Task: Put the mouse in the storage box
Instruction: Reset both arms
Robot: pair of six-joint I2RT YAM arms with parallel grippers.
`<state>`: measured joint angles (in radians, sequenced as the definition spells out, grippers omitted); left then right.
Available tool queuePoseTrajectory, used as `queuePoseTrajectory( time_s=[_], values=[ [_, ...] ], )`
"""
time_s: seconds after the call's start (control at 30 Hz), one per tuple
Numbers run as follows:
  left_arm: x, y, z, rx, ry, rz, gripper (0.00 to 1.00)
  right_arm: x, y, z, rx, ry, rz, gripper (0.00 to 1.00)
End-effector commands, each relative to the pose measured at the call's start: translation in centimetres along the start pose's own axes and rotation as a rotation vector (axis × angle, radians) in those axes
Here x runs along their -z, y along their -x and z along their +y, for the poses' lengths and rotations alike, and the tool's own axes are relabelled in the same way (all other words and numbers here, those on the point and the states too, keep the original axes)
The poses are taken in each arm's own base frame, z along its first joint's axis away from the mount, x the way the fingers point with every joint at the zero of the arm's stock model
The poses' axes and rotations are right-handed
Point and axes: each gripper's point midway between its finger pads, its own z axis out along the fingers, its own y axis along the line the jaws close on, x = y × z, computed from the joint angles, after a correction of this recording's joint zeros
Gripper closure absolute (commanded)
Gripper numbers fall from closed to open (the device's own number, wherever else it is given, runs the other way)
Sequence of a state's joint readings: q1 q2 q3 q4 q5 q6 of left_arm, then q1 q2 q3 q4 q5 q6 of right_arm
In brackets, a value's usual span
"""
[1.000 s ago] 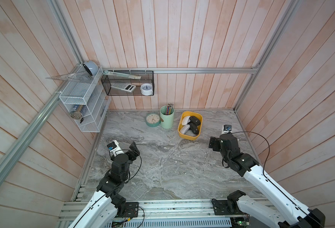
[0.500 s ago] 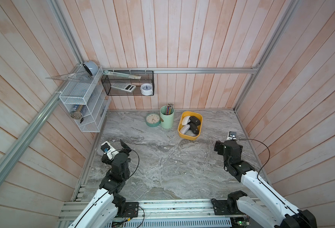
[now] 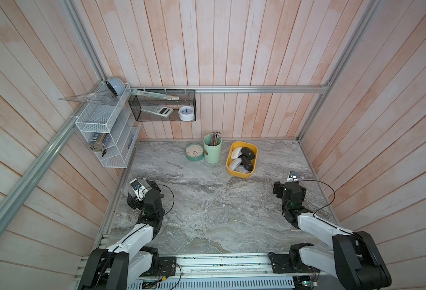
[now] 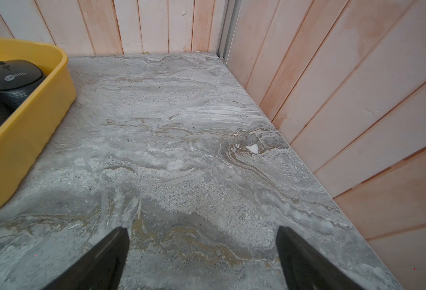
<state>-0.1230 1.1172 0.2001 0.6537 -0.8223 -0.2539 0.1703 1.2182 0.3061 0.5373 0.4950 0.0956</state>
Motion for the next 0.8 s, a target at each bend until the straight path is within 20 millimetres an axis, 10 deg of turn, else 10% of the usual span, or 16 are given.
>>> queuePoseTrajectory(
  time_s=[0.0,0.77],
  values=[
    [0.0,0.9,-1.2,0.075,-0.105,-0.071,0.00,0.0,2.8,0.4,-0.034,0.032,-0.157,0.02],
    [-5.1,-2.6,-8.2,-0.108,-0.328,0.063,0.00,-4.3,1.3,1.9,0.002,0.047,-0.127,0.02]
  ],
)
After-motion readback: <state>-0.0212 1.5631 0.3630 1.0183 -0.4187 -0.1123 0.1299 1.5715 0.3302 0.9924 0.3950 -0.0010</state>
